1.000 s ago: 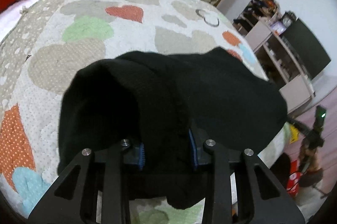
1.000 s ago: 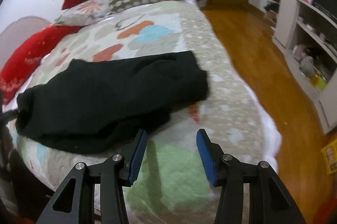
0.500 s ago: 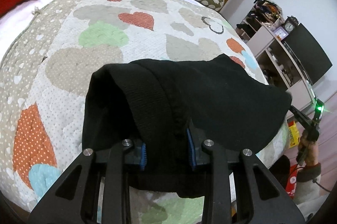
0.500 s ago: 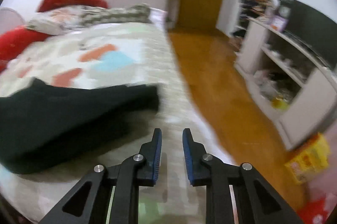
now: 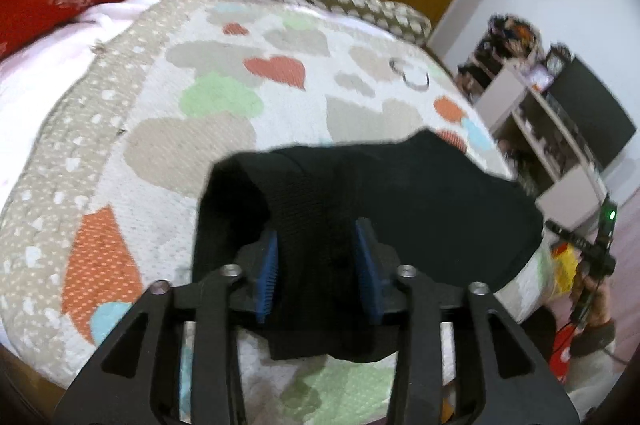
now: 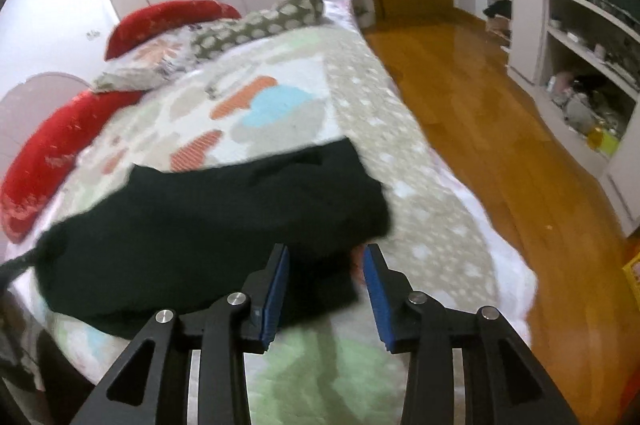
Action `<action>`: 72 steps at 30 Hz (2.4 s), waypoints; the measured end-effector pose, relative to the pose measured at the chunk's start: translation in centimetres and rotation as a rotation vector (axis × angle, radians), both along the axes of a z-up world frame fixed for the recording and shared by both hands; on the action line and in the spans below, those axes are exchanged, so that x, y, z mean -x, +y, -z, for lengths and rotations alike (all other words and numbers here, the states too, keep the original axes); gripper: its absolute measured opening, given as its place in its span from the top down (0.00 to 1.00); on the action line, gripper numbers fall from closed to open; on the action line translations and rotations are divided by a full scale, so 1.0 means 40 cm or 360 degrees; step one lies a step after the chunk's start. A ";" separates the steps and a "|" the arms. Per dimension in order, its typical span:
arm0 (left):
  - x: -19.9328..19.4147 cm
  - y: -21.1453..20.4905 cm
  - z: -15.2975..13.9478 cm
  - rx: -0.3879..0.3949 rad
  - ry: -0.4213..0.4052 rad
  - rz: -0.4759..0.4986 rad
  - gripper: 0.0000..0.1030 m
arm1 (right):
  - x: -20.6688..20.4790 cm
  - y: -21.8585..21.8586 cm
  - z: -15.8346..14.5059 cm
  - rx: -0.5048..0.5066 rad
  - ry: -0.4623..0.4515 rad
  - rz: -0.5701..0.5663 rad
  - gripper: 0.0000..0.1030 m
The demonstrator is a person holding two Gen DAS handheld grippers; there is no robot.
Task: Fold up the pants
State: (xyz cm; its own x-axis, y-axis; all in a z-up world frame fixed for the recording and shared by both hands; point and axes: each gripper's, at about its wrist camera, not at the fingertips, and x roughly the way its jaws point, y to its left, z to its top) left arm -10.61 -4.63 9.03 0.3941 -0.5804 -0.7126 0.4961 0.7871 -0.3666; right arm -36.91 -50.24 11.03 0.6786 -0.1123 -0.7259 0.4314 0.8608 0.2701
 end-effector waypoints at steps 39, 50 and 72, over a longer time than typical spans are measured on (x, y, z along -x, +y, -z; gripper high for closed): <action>-0.113 -0.035 0.078 0.0134 0.0257 0.0065 0.36 | -0.456 0.872 0.037 -0.0024 -0.0162 -0.1665 0.92; -0.163 0.028 -0.022 0.0129 0.0083 0.0035 0.36 | -0.562 0.928 0.005 -0.0470 -0.0224 -0.1651 0.93; -0.029 -0.100 0.023 -0.0193 -0.0210 -0.0093 0.36 | -0.063 0.194 0.010 -0.0240 -0.0179 -0.0215 0.65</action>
State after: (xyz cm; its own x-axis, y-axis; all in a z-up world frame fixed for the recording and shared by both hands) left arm -9.45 -8.62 8.13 0.5192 -0.4669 -0.7159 0.4858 0.8504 -0.2023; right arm -34.39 -42.50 10.64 0.7575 0.0890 -0.6467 0.2751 0.8549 0.4398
